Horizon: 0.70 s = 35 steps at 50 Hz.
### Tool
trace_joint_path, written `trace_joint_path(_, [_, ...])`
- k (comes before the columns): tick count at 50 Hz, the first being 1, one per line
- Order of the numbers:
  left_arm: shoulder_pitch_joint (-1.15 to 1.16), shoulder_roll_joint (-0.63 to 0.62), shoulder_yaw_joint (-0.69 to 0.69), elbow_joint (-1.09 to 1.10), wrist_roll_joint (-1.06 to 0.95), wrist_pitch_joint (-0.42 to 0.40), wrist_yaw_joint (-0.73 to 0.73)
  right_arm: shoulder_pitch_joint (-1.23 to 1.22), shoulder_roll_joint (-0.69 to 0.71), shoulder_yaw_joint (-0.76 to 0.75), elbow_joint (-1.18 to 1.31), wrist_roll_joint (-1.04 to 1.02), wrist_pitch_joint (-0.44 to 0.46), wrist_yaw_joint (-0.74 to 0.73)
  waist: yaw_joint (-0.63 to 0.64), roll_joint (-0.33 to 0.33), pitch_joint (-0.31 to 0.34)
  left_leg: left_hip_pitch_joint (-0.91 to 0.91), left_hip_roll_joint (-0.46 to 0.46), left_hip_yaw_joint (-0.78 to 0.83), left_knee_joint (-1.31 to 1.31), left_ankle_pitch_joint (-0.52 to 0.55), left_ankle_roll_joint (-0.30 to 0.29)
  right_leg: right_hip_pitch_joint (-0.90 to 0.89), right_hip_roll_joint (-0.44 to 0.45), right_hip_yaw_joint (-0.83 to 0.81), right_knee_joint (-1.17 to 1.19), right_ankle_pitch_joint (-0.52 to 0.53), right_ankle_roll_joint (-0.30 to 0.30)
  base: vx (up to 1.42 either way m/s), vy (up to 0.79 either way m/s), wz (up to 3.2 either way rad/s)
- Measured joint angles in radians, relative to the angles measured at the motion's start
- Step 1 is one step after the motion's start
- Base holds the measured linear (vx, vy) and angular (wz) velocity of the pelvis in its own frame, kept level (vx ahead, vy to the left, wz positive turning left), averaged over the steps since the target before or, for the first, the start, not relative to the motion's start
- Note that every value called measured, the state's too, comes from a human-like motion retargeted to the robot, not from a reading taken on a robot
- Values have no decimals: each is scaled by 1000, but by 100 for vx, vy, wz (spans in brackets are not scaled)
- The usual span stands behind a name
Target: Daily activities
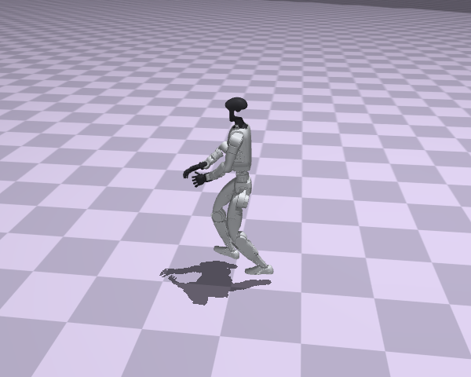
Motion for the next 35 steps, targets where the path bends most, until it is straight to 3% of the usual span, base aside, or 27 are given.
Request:
trace_joint_path(3, [-4,-7,-9,-7,-12,-9,13,-1,-3,9,-7,-3,-3,4,14,30,-30,2,47,-3,2,-9,-26,-33,78,-20,-213,74,28,41,-12,-30])
trace_joint_path(7, [7,-16,-18,1,-16,-9,22,15,6,32,-13,-10,-9,20,13,30,-52,8,92,9,88,-21,-55,-67,104,-16,-183,123,26,45,-16,-2])
trace_joint_path(10, [14,-20,-14,25,-16,-2,28,23,13,59,-16,-22,-16,39,11,54,-54,38,149,-17,156,18,-84,-18,156,-30,-160,148,-9,52,-19,-14])
trace_joint_path(15, [34,-24,-20,79,9,11,47,33,25,106,-8,-84,-16,43,38,122,-29,-20,294,-109,475,226,-164,76,308,-51,-141,100,-96,45,-16,-51])
trace_joint_path(17, [30,-25,-21,96,26,17,56,24,22,125,-2,-123,-12,40,55,158,-10,-72,363,-143,625,354,-181,127,381,-56,-173,95,-124,42,-11,-59])
trace_joint_path(19, [20,-27,-21,106,36,24,62,10,15,139,3,-160,-4,30,72,179,9,-135,410,-167,752,432,-170,177,436,-46,-202,89,-141,43,-9,-55])
trace_joint_path(21, [7,-28,-18,109,41,29,70,-5,7,148,7,-190,4,18,88,183,25,-207,435,-180,846,443,-135,227,469,-26,-228,79,-147,44,-8,-50])
trace_joint_path(25, [-19,-23,-2,94,29,30,89,-26,-6,147,-5,-220,10,-13,111,160,46,-352,419,-165,905,337,-56,317,483,30,-259,45,-132,44,-5,-48])
trace_joint_path(28, [-31,-12,13,73,5,22,108,-27,-7,129,-30,-212,6,-35,118,128,51,-442,370,-124,814,256,-33,376,462,72,-264,3,-115,45,-2,-47])
trace_joint_path(31, [-41,-2,27,57,-18,12,130,-23,1,103,-53,-184,-1,-56,114,89,48,-508,304,-79,639,226,-47,423,420,107,-260,-45,-103,45,0,-37])
trace_joint_path(35, [-58,6,45,56,-33,1,155,-18,19,71,-72,-146,-6,-82,91,30,19,-565,187,-38,323,281,-111,457,349,133,-254,-98,-85,45,4,-13])
